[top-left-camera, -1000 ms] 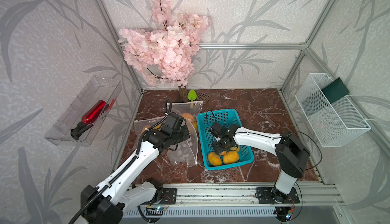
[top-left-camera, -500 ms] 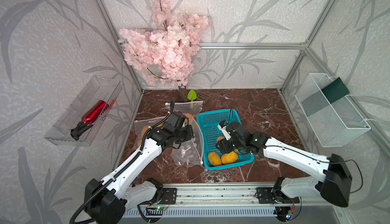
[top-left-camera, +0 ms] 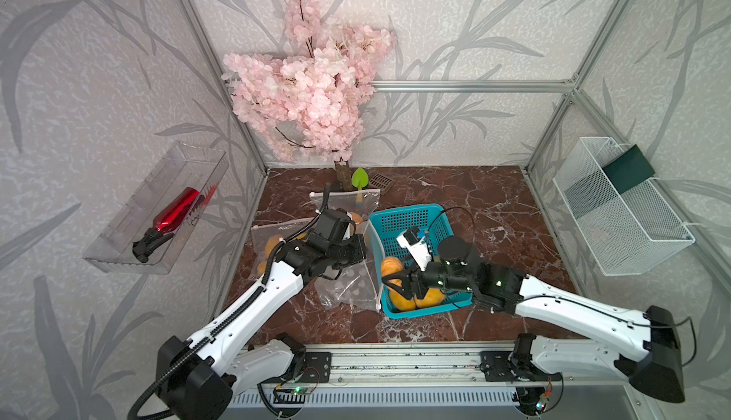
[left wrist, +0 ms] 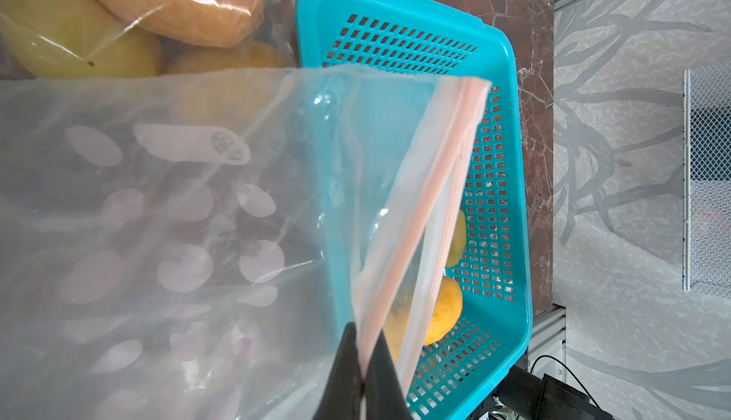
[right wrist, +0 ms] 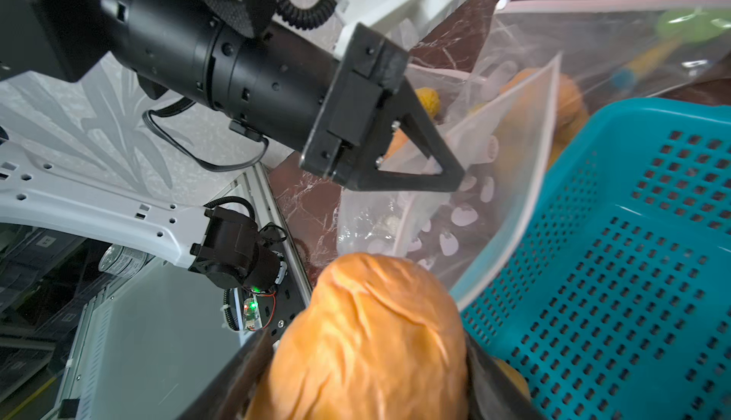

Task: Put the potatoes into a zipper bag and zip it
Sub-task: Place the potato into the zipper food storage bag.

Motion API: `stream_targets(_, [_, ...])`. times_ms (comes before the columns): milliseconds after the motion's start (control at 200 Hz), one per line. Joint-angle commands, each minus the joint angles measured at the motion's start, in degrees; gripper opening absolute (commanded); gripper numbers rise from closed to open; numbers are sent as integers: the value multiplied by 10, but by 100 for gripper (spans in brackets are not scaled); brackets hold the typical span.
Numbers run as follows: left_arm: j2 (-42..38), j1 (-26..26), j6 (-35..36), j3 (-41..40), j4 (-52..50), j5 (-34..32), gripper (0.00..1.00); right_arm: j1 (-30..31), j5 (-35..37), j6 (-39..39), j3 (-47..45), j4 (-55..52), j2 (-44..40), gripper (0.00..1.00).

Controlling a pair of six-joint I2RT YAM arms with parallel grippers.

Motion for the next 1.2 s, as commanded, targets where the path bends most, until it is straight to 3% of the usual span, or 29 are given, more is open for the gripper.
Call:
stream_targets(0, [-8,-2,9,0,3,-7,0,5,7,17,44,45,70,22])
stream_targets(230, [-25,-3,4,-4,-11,-26,0,-4,7,13,84,64,185,16])
stream_targets(660, [-49,-2,4,-9,-11,-33,0,-54,-29,20,73,89,233,16])
stream_targets(860, [-57,-3,4,-9,-13,-32,0,-64,-9,26,87,54,248,17])
stream_targets(1030, [-72,-2,0,-17,-4,-36,0,-64,28,22,108,7,259,27])
stream_targets(1195, [-93,-2,-2,-20,-11,-55,0,-63,44,22,112,-13,256,54])
